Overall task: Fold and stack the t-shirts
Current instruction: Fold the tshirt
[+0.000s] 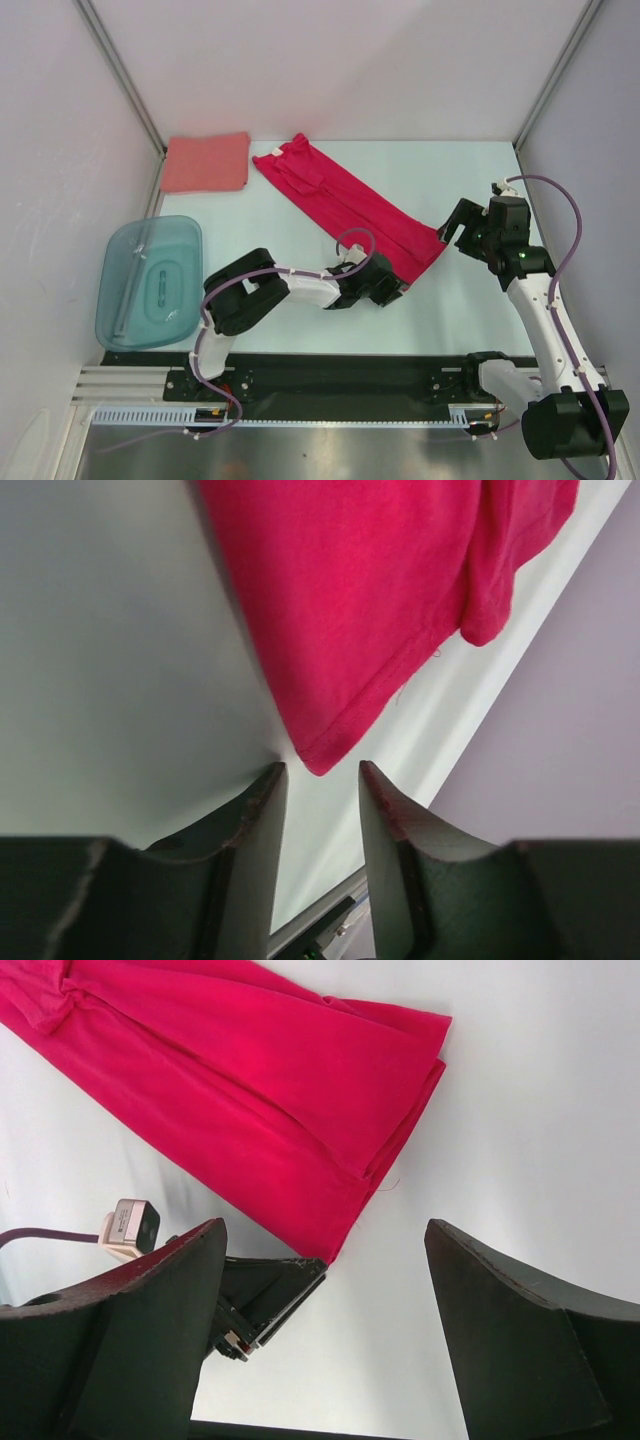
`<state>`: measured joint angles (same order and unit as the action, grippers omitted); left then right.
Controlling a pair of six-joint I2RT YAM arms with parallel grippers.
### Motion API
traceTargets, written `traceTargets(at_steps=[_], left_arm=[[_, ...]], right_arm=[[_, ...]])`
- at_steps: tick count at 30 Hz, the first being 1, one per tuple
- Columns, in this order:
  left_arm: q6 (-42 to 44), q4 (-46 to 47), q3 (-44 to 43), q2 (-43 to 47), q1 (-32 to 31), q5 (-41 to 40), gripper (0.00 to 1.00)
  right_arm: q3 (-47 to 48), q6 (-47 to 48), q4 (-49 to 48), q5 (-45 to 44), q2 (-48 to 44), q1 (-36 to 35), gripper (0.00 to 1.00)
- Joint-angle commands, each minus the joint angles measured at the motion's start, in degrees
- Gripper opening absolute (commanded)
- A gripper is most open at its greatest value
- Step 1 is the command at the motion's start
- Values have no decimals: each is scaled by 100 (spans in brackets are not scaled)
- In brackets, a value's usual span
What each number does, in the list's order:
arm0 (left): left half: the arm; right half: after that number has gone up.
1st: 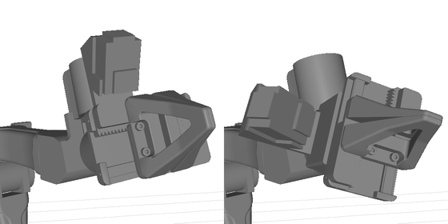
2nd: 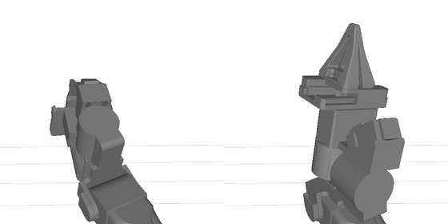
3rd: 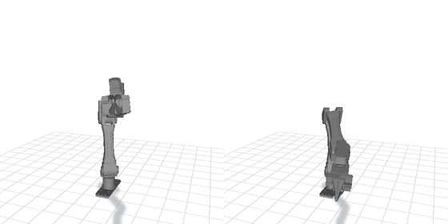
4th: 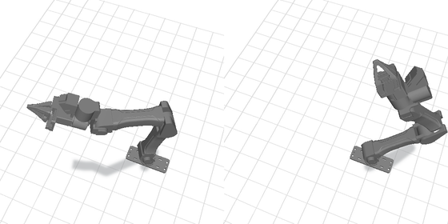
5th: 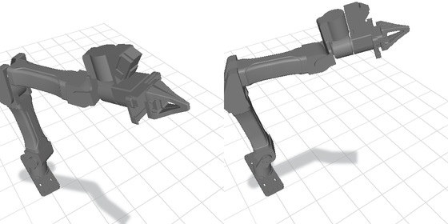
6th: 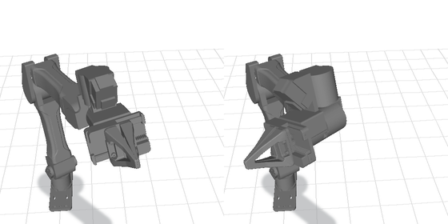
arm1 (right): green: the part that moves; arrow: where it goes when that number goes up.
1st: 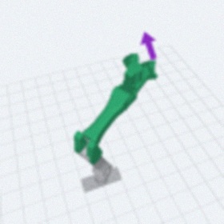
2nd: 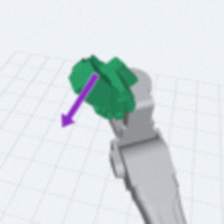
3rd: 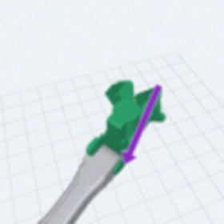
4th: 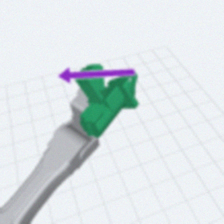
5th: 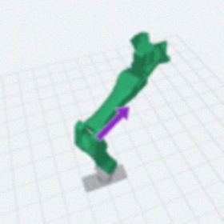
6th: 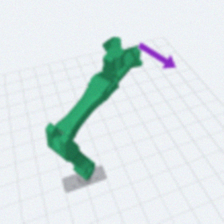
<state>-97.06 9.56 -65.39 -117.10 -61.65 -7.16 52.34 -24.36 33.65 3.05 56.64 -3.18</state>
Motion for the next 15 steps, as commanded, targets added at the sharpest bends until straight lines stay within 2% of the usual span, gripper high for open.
traceTargets(at_steps=[1, 12, 14, 15], left_arm=[[-103, -411, -9, -296, -58, 30, 40], [-24, -473, -176, -481, 47, 30, 32], [11, -473, -159, -481, 83, 30, 26], [90, -473, -150, -454, 100, 22, 20]], right_arm=[[-4, 63, -51, -15, -101, 28, 87], [-13, 98, -16, -129, -118, 54, 86], [-13, 98, -25, -138, -118, 46, 86], [-13, 89, -16, -138, -118, 46, 87]])
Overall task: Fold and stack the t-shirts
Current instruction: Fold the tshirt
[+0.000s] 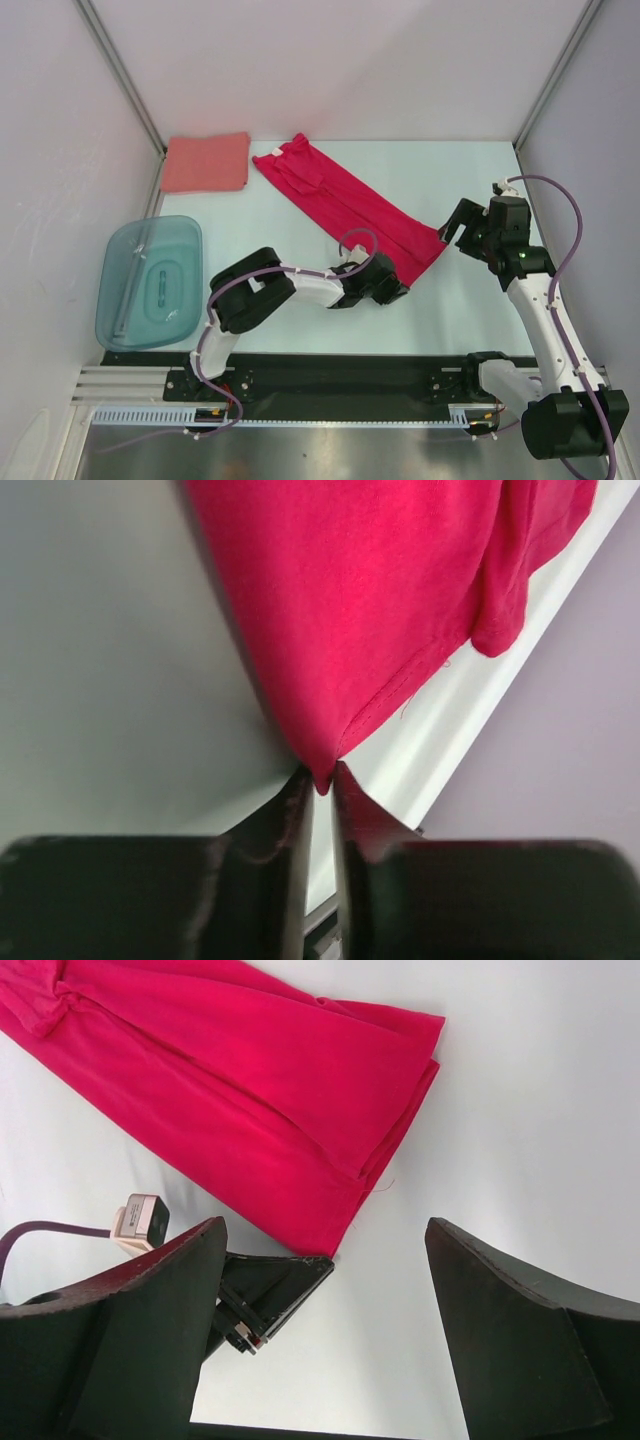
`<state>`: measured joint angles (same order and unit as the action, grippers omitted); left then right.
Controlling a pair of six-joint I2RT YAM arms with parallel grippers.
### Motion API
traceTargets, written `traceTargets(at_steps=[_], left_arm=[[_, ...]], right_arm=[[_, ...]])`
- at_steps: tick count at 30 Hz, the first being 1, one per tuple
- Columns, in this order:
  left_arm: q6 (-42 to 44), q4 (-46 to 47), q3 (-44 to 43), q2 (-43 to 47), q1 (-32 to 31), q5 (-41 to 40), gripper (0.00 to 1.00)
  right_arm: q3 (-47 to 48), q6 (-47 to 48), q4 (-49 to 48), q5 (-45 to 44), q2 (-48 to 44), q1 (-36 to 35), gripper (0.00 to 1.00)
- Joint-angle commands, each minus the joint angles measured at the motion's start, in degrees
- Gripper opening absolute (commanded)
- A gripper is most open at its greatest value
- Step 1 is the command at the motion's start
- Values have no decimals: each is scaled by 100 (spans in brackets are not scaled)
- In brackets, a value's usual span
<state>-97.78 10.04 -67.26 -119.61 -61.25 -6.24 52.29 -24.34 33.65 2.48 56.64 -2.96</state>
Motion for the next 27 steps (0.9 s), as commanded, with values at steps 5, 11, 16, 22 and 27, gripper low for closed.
traceTargets(at_steps=[5, 11, 16, 22, 27], left_arm=[[654, -652, 46, -115, 114, 53, 0], [1392, -802, 897, 735, 79, 105, 0], [1920, -1365, 1803, 1536, -97, 96, 0], [2061, -1575, 3341, 2608, -255, 325, 0], [1885, -2434, 4327, 3768, -422, -7, 0]], right_arm=[[-70, 87, -43, -55, -66, 24, 87], [-237, 210, -130, 304, -101, 15, 86], [-474, 166, -262, 499, -4, -248, 86], [-1098, -36, -701, 508, 128, -1012, 85], [-1599, -98, -1192, 692, 347, -1768, 85]])
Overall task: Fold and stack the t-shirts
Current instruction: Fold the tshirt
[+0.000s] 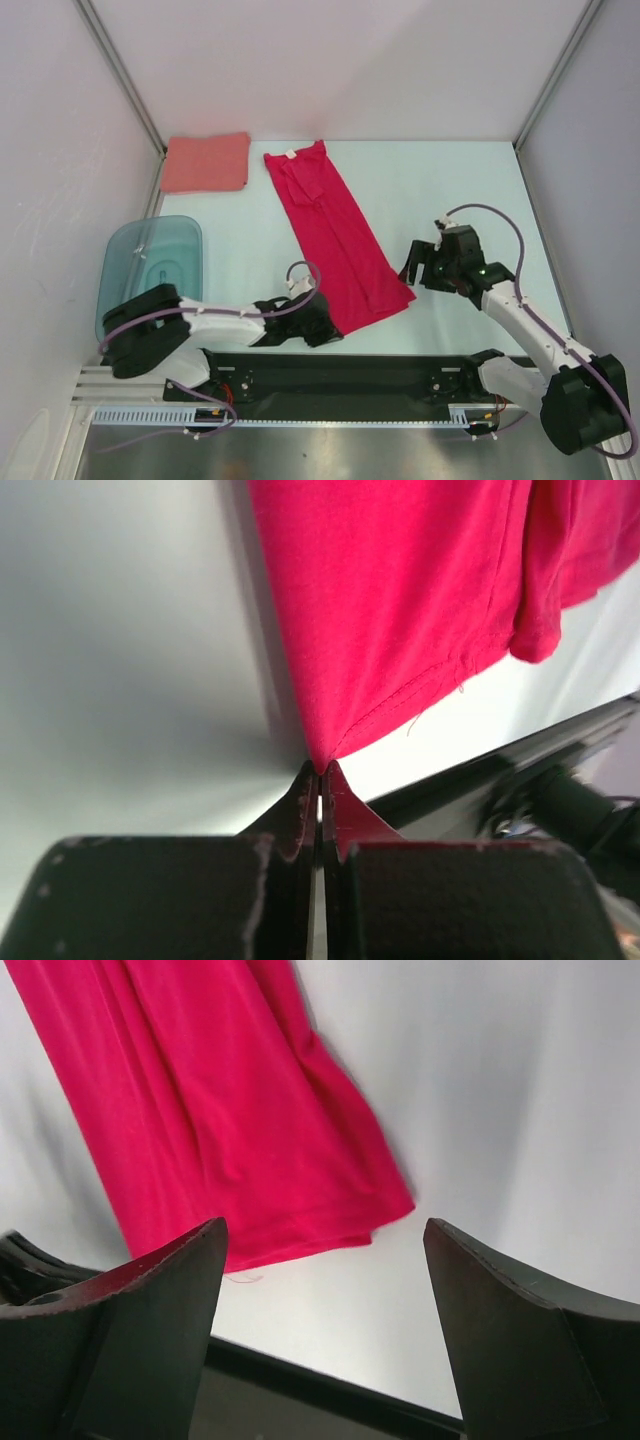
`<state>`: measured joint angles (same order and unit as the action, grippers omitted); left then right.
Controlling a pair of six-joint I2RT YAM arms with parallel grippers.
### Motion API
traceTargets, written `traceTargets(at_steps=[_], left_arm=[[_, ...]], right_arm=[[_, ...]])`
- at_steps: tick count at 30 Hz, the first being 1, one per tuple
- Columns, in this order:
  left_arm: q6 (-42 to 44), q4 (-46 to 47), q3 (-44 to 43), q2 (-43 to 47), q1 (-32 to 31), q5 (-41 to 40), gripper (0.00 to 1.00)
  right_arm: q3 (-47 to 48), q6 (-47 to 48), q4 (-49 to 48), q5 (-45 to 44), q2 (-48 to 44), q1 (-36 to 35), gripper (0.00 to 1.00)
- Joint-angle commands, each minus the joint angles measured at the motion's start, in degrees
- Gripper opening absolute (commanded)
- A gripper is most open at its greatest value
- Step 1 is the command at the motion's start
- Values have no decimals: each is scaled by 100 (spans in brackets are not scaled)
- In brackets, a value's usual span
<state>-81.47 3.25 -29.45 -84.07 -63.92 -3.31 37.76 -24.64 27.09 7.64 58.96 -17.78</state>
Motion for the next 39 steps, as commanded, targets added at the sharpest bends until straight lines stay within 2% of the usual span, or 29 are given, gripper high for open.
traceTargets(at_steps=[1, 2, 5, 11, 14, 15, 17, 19, 21, 23, 27, 30, 31, 32, 33, 35, 36, 39], left_arm=[[211, -2018, 563, 599, -269, -423, 0], [185, -2447, 581, 750, -314, -512, 0], [27, -2986, 747, 1233, -393, -732, 2], [-281, -3005, 1310, 1683, -411, -548, 5], [-115, -3119, 1276, 1938, -419, -556, 18], [16, -3189, 1232, 2130, -437, -591, 28], [157, -3382, 1022, 2368, -577, -714, 36], [395, -3532, 819, 2710, -874, -1056, 50], [526, -3927, 459, 2861, -1017, -1416, 55], [771, -4260, 65, 2993, -1061, -1654, 56], [1369, -4666, -789, 3002, -930, -2375, 69], [2343, -4404, -1264, 2792, -9, -2175, 70], [2599, -4255, -1334, 2730, 594, -1930, 70], [3080, -3923, -1448, 2625, 887, -1867, 70], [3320, -3693, -1493, 2572, 1447, -1779, 70], [3838, -3140, -1694, 2414, 2030, -1429, 70], [3962, -2954, -1756, 2230, 2520, -1287, 70], [4235, -2278, -1976, 1774, 3356, -742, 69]], right_arm=[[-189, -49, -590, 298, 185, -366, 85], [-216, -49, -652, 360, 256, -427, 85], [-260, -23, -863, 510, 563, -638, 85], [-15, 126, -1224, 660, 1135, -744, 85], [336, 275, -1294, 616, 1564, -736, 85], [459, 319, -1338, 625, 1679, -727, 85], [827, 372, -1399, 625, 2143, -666, 86], [1075, 434, -1522, 712, 2487, -578, 86], [1521, 539, -1627, 713, 3004, -498, 87], [1830, 636, -1724, 713, 3348, -481, 88], [2726, 645, -1812, 976, 4368, -244, 88], [3359, 540, -1961, 1213, 5027, -164, 87], [3752, 522, -1988, 1275, 5360, -138, 87], [3930, 496, -1980, 1310, 5511, -138, 86], [4089, 478, -2101, 1354, 5678, -129, 86], [4511, 304, -2295, 1398, 6126, -120, 84], [4660, 224, -2540, 1503, 6275, -103, 82], [5196, -233, -3078, 1600, 6908, -24, 76]])
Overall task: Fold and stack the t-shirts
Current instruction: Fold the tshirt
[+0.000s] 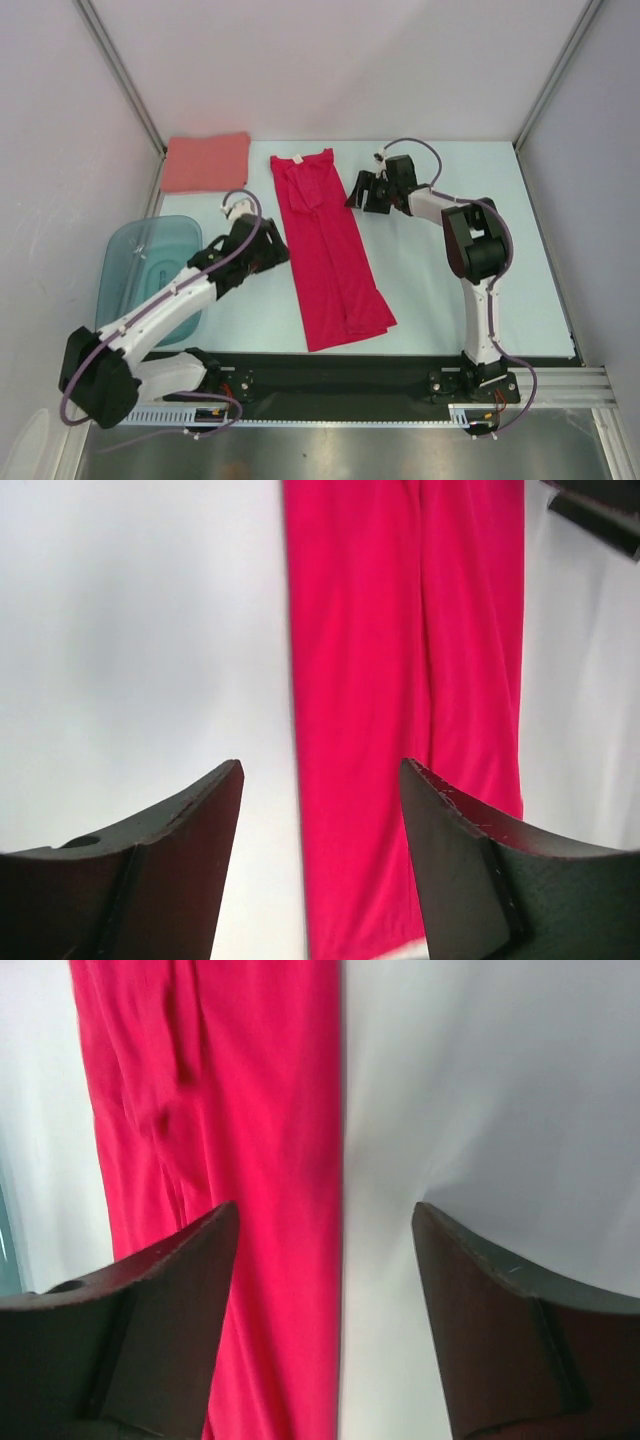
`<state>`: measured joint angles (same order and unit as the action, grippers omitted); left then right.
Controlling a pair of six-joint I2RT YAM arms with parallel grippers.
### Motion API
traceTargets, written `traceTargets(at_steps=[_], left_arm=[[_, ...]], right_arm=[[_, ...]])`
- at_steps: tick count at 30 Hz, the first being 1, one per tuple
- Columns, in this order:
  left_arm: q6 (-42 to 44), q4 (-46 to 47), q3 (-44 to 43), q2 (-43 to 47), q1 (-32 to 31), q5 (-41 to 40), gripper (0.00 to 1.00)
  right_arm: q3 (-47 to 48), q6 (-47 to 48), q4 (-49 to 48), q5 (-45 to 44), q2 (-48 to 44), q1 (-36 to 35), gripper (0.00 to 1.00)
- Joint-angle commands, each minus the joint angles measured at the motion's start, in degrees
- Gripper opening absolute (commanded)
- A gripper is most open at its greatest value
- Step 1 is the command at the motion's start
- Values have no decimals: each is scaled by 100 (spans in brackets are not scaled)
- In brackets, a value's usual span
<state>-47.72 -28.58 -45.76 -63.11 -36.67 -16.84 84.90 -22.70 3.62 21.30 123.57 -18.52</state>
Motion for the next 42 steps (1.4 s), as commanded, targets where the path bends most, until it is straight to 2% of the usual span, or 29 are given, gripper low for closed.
traceTargets(at_steps=[1, 6, 10, 11, 13, 14, 16, 18, 21, 24, 27, 32, 38, 39, 42], left_arm=[[887, 1176, -416, -490, 800, 681, 69], [905, 1837, -1048, -1649, 1862, 1321, 68], [949, 2444, -1698, -2827, 2355, 1551, 68], [1001, 2558, -2126, -3395, 2435, 1631, 67], [1133, 2646, -2603, -3960, 2559, 1570, 65], [1256, 2708, -3118, -4485, 2585, 1579, 65], [1283, 2526, -4049, -5094, 2673, 1771, 57], [1187, 2524, -4484, -5682, 2717, 1903, 55], [1187, 2498, -4968, -6071, 2735, 1737, 55], [1029, 2550, -4899, -6090, 2787, 1851, 54], [949, 2822, -4452, -5836, 2788, 1948, 54], [791, 3042, -3679, -5186, 2788, 2026, 52], [370, 3604, -2667, -4255, 2788, 2501, 52], [317, 3648, -2597, -4158, 2788, 2545, 52], [229, 3719, -2447, -3937, 2779, 2633, 52]], right_arm=[[640, -507, -783, 191, 614, 51, 74], [2000, -867, -635, -91, 1562, 42, 65], [3092, -1105, -379, -126, 2275, 33, 54], [3311, -1123, -101, -152, 2399, 16, 54], [3724, -1166, -37, -240, 2689, -2, 53], [3822, -1201, -45, -266, 2768, -2, 53], [4121, -1272, -10, -346, 2988, -2, 50], [4323, -1290, 34, -407, 3138, -11, 49], [4745, -1439, 139, -364, 3471, -28, 42], [5018, -1658, 96, -293, 3700, -37, 38], [5246, -1746, 34, -337, 3832, -99, 34], [5581, -1957, 69, -284, 4079, -134, 32], [5668, -2186, 7, -328, 4175, -160, 26], [5704, -2204, 25, -337, 4219, -117, 20], [5660, -2274, 16, -390, 4202, -55, 12]])
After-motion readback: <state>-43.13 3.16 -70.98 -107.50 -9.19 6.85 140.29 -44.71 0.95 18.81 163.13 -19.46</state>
